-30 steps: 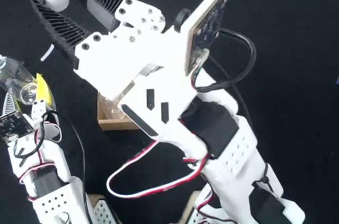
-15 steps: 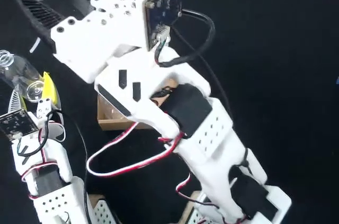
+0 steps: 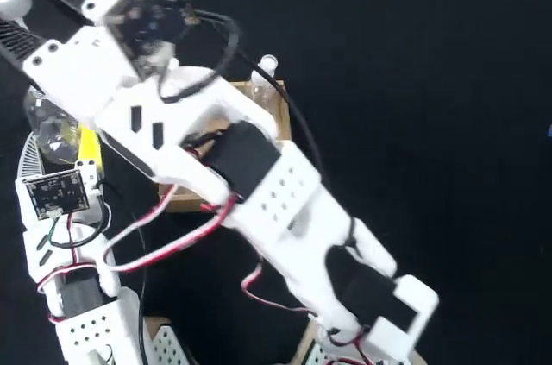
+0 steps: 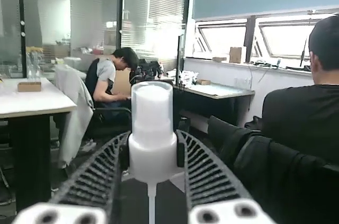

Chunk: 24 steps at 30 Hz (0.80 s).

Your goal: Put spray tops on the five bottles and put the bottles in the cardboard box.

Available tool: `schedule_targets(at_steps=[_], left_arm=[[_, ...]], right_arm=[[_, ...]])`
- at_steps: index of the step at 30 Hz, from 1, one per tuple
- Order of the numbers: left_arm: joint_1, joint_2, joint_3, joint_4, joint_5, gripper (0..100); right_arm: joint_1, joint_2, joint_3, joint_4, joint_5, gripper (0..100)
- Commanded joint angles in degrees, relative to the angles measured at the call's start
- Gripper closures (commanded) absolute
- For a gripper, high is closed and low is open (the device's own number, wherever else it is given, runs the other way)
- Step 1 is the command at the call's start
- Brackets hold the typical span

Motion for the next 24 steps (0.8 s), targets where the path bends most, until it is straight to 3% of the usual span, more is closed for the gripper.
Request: schedule_targets(at_steps=[1, 14, 20, 24], left_arm=[[0.66, -0.26, 0.66, -1.41, -0.26, 97], [0.84, -0.26, 0.66, -1.32, 0.09, 97], [0.57, -0.26, 0.66, -1.32, 8.88, 97], [0.57, -0.26, 0.66, -1.32, 8.97, 97]], right_arm=[[-0.44, 2.59, -8.04, -1.58, 2.02, 98.8], [-0.26, 5.32, -10.95, -1.58, 2.02, 98.8], [-0.26, 5.49, -10.59, -1.49, 2.02, 98.8], [-0.26, 5.76, -10.59, -1.49, 2.02, 98.8]])
